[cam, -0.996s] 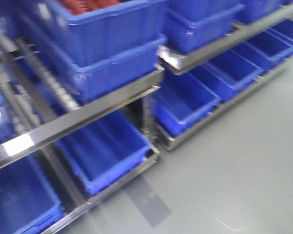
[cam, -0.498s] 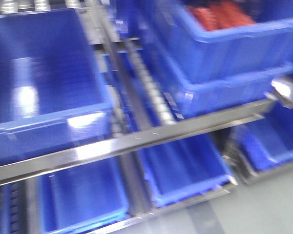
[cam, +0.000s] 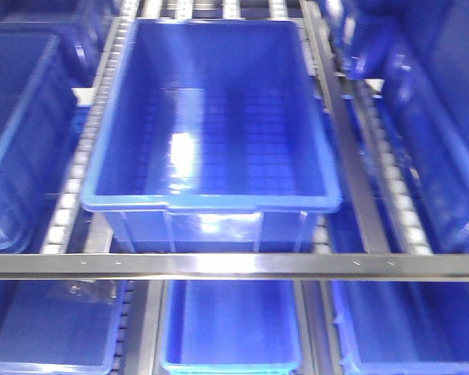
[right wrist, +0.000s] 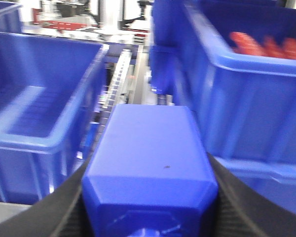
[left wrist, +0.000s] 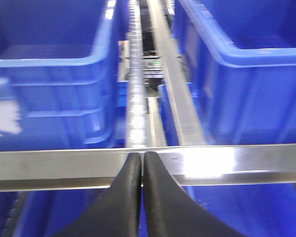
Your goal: Pour parts from conveyor to right shelf
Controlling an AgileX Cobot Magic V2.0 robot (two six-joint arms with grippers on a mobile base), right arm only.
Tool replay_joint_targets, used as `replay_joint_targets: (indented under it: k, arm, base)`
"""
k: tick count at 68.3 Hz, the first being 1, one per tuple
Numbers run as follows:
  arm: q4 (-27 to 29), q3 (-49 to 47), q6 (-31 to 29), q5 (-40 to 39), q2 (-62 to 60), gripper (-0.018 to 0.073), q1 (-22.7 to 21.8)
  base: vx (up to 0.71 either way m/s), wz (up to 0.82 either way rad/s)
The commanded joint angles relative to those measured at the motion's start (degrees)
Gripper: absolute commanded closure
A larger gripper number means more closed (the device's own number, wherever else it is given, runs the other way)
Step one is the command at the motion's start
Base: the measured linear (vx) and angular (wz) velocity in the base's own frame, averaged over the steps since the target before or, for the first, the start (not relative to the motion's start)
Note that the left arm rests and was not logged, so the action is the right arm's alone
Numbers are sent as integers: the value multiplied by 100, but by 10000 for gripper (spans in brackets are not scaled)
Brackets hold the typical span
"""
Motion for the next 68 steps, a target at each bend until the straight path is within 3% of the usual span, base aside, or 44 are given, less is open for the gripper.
replay_joint_targets:
  k: [1, 68]
  arm:
    - [33, -159, -46, -462, 68, 565, -34]
    - [33, -159, -46, -462, 68, 565, -34]
  base:
    - [9, 36]
    - [3, 6]
